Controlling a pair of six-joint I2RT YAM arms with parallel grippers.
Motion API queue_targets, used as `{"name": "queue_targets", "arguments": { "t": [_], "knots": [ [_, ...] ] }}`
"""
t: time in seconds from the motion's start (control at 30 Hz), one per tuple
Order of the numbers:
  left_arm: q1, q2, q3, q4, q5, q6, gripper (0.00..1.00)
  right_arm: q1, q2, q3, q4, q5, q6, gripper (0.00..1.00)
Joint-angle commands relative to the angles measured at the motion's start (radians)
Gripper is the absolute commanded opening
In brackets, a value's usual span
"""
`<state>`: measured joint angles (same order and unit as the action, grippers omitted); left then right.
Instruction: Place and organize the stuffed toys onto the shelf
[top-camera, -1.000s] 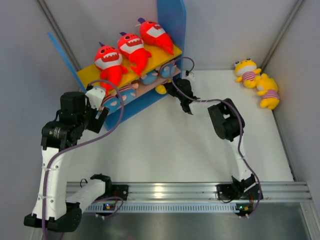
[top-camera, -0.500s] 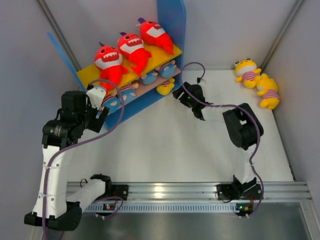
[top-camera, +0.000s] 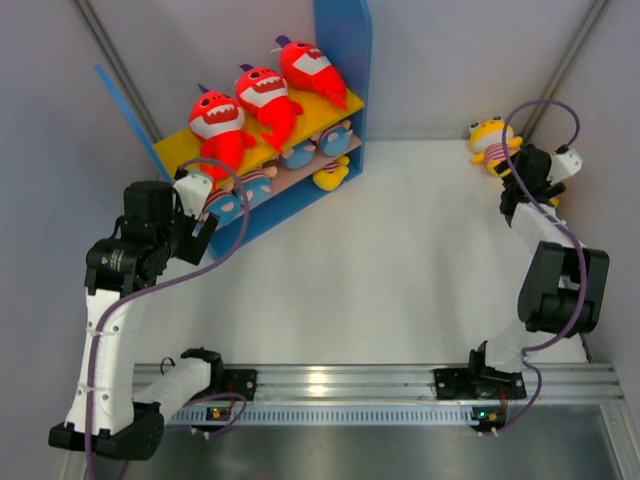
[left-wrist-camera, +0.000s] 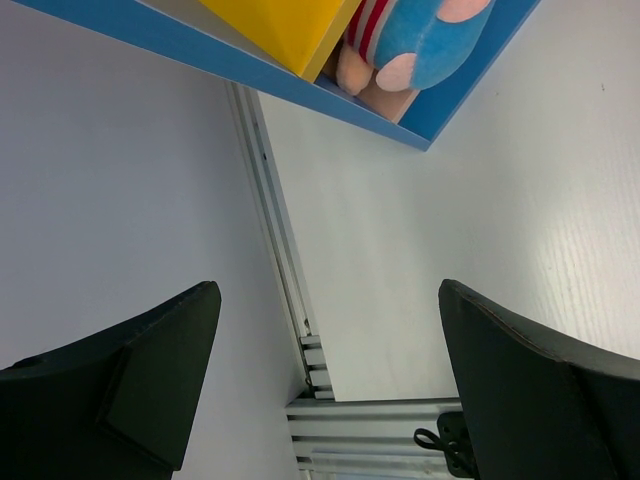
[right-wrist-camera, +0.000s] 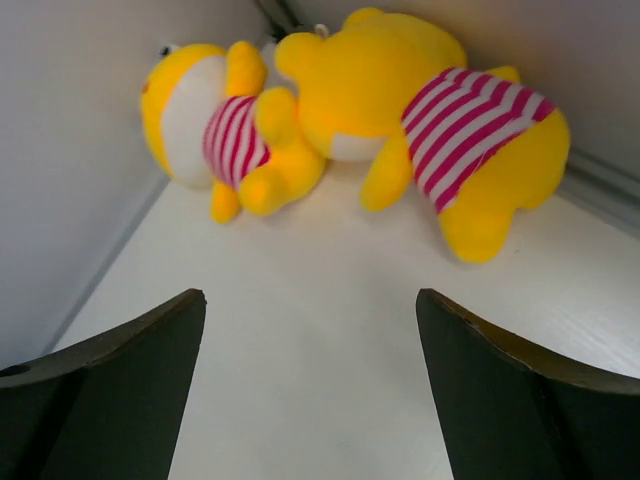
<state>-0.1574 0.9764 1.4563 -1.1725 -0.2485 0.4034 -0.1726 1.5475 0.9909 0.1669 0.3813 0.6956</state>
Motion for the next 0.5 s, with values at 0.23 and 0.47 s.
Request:
{"name": "queue_targets", "arguments": {
  "t": [0.23,0.47],
  "knots": [
    [0.015,0.024,0.024,-0.004,-0.028,-0.006,0.97,-0.125,0.381,0.521,-0.283,0.159,-0.365,0.89],
    [0.016,0.057,0.068,-0.021,-0.023,-0.012,0.97,-0.150,0.561,0.678,-0.358,0.019,-0.541,0.91]
  ]
}}
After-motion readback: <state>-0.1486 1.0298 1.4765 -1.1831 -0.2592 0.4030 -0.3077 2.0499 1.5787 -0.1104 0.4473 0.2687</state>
